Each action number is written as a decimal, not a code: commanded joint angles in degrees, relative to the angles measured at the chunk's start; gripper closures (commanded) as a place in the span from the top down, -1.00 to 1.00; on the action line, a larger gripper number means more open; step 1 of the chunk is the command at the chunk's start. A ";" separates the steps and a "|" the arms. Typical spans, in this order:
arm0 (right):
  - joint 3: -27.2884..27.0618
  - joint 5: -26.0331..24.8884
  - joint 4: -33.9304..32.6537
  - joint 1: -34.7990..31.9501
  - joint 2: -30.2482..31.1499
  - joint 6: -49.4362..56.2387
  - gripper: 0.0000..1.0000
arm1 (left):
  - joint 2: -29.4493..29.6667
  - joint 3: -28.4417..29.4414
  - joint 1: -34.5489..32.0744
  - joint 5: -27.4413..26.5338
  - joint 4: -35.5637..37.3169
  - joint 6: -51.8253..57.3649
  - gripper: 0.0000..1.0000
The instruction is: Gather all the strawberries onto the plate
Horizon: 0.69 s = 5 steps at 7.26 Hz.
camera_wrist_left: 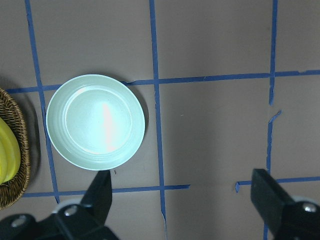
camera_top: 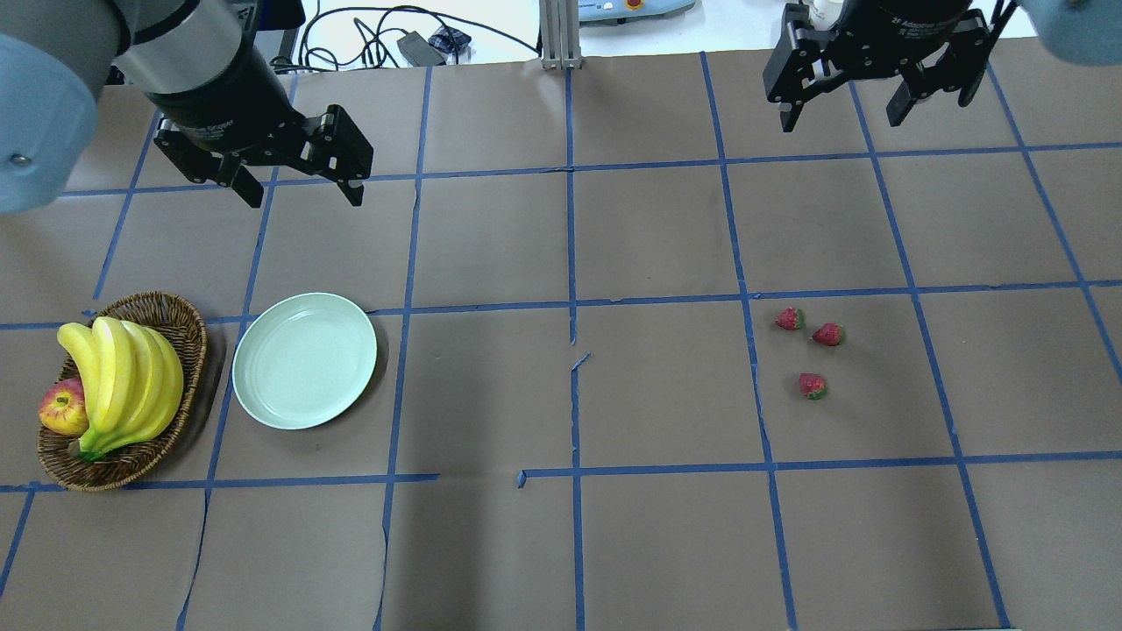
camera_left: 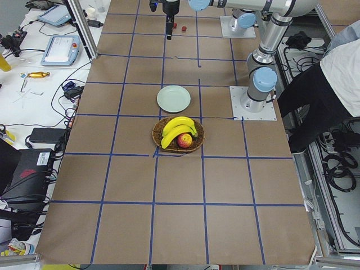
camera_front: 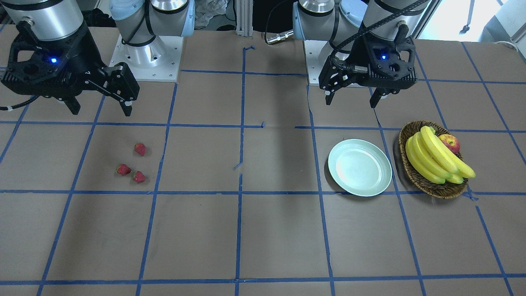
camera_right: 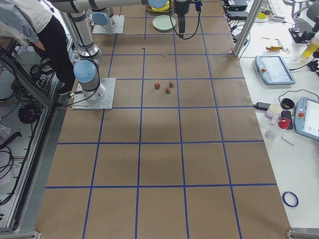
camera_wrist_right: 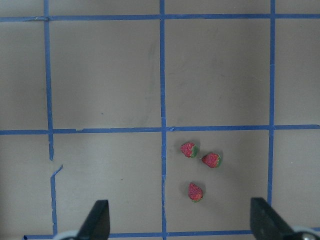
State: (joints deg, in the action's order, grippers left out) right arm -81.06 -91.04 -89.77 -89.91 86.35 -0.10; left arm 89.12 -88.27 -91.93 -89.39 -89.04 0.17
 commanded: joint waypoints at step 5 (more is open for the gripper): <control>-0.24 -0.10 -0.94 -0.09 0.13 0.01 1.00 | -0.52 -0.33 0.00 -0.09 0.00 0.00 1.00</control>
State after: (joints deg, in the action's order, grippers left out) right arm -81.29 -91.27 -90.73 -89.99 86.38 -0.12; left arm 88.78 -88.52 -91.93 -89.47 -89.03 0.17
